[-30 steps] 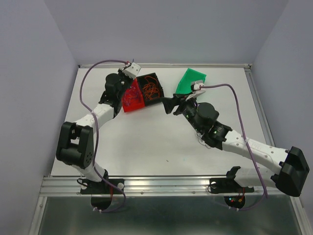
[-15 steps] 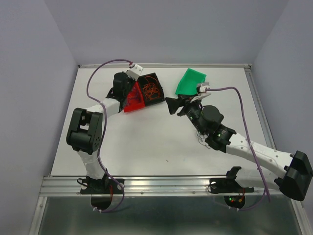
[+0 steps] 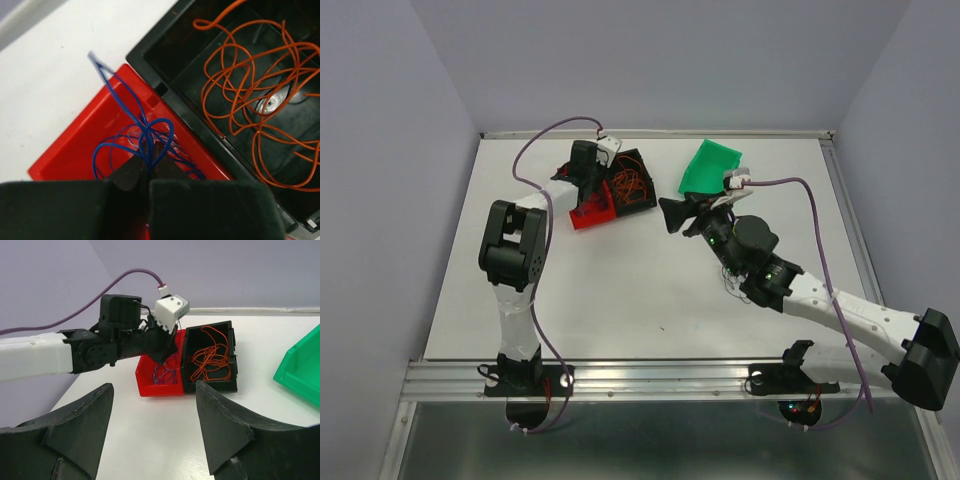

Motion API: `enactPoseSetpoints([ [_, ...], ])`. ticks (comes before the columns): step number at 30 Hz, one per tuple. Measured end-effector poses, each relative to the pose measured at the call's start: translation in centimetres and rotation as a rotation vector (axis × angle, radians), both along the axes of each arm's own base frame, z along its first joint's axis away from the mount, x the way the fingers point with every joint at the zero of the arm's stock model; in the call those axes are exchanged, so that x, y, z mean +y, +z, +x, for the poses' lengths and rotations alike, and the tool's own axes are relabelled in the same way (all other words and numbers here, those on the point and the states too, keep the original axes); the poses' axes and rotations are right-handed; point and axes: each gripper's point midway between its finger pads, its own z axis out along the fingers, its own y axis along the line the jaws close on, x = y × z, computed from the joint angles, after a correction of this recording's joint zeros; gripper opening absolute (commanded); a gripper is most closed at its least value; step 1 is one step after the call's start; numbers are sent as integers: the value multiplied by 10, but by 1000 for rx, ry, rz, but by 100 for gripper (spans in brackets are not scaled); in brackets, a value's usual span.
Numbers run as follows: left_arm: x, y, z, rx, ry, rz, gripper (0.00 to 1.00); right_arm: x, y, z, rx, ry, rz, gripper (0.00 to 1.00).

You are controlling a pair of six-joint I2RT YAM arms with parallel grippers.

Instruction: Untangle the cables

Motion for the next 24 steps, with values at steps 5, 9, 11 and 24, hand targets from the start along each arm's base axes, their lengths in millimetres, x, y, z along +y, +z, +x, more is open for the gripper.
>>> enactPoseSetpoints([
  [5,-3,-25,-10,135,25,-22,0,-1,-2,0,3,-3,-3,72],
  [9,1,-32,-18,185,59,-39,0,-3,-3,-2,2,-4,-2,72],
  [11,4,-35,-20,204,75,-46,0,-4,-1,-2,-1,-4,2,73],
  [24,12,-58,-6,274,143,-80,29,-7,1,-2,-5,-18,8,73],
])
